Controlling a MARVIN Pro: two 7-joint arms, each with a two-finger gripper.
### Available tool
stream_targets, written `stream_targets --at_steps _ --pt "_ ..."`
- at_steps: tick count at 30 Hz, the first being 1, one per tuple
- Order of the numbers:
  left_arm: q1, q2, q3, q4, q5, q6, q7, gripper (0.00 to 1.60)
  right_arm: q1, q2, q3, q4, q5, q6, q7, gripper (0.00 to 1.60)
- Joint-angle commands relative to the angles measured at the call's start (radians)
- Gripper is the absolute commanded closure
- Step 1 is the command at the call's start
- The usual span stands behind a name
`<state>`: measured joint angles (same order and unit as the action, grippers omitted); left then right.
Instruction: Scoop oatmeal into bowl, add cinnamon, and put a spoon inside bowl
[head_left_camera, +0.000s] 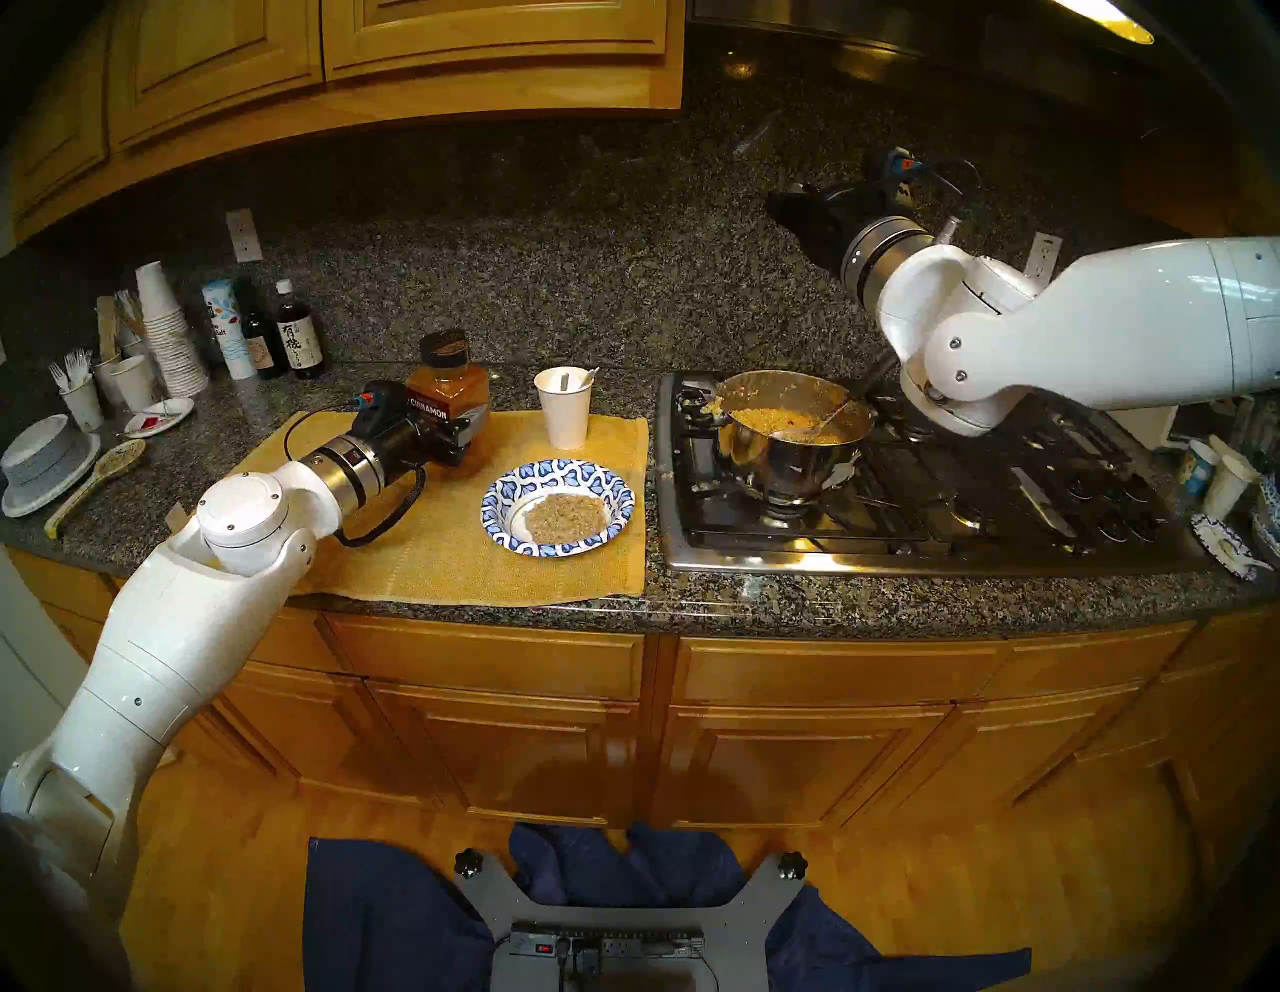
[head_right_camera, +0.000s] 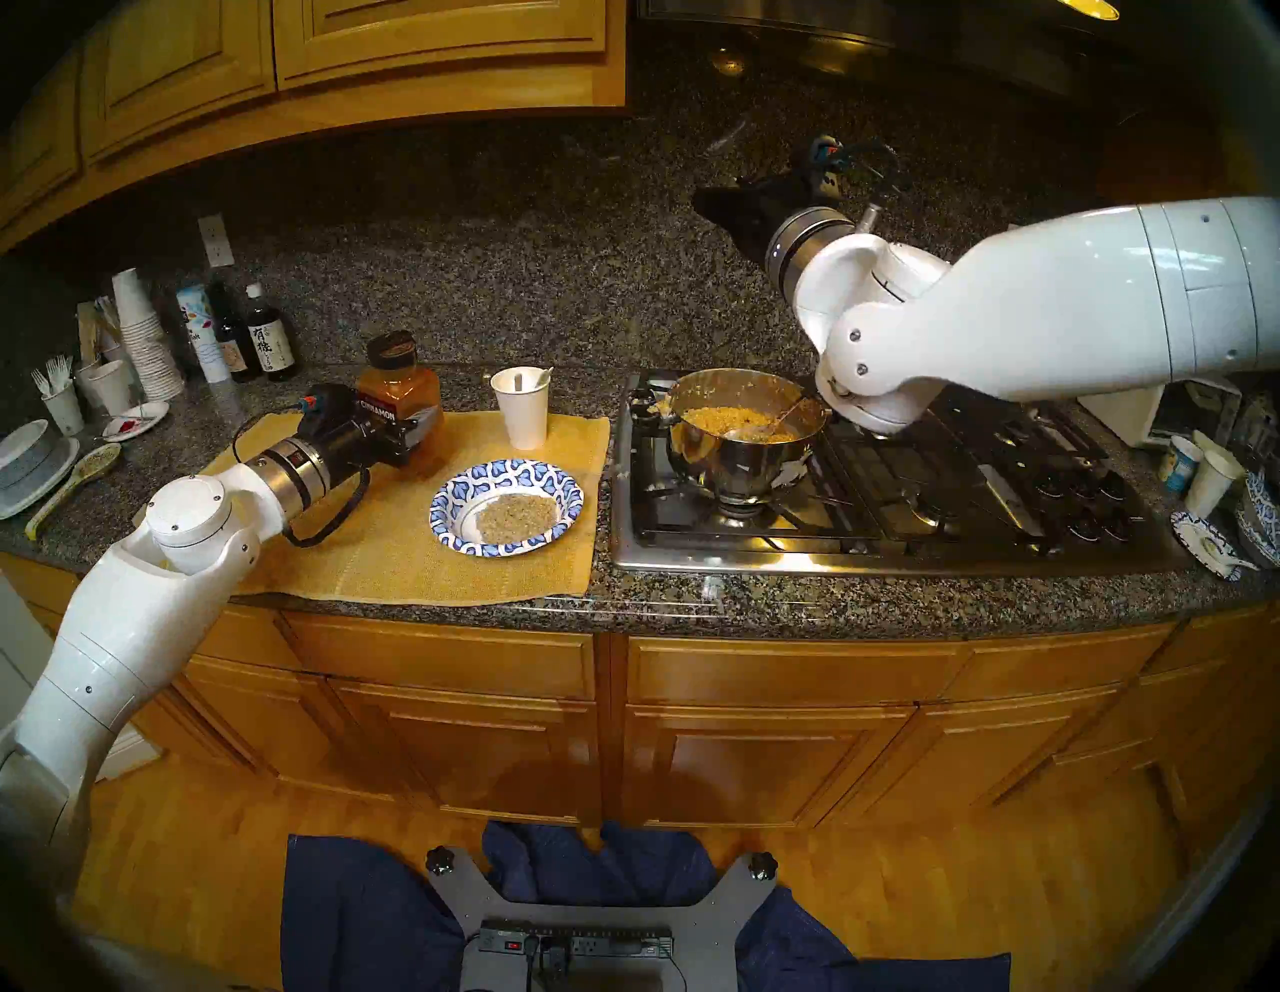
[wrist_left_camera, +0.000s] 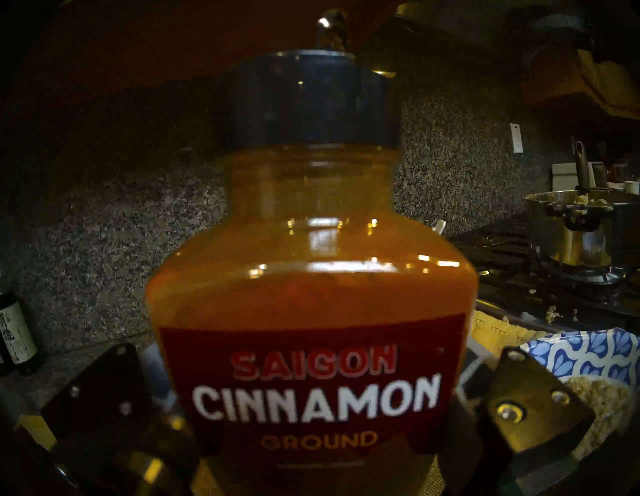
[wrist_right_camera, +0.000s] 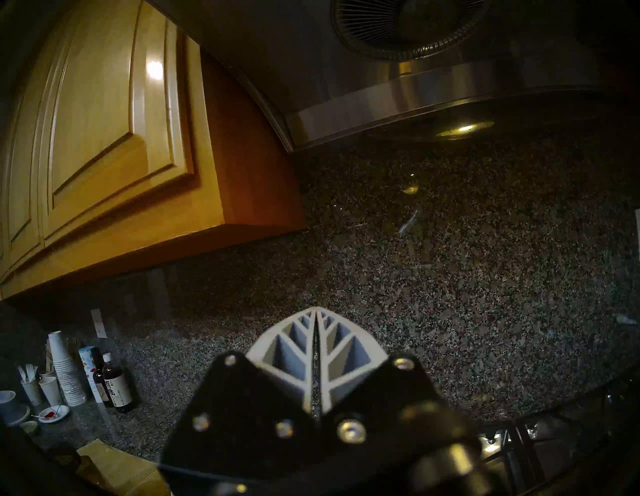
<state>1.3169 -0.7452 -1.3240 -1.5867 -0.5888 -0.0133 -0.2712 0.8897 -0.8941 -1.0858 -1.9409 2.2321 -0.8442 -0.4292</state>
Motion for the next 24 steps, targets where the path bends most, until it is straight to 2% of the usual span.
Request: stream_targets --at_steps 1,9,15,24 --pt "-0.01 0.05 -0.031 -0.077 0.087 -0.055 0.05 1.6 0.028 0.001 0.027 0.018 -0.001 -0.019 -0.002 1.6" --pt "0.01 0.067 -0.031 -0.096 0.174 -0.072 0.084 1.6 0.028 0.001 0.025 0.017 0.0 -0.023 -0.004 1.6" --pt "0.023 0.105 -0.024 -0.148 0.278 -0.094 0.104 1.6 0.028 0.001 0.023 0.017 -0.001 -0.024 -0.004 1.6" --pt "0.047 0.13 -0.016 -0.185 0.417 -0.115 0.147 1.6 0.028 0.002 0.022 0.016 -0.001 -0.028 -0.005 1.6"
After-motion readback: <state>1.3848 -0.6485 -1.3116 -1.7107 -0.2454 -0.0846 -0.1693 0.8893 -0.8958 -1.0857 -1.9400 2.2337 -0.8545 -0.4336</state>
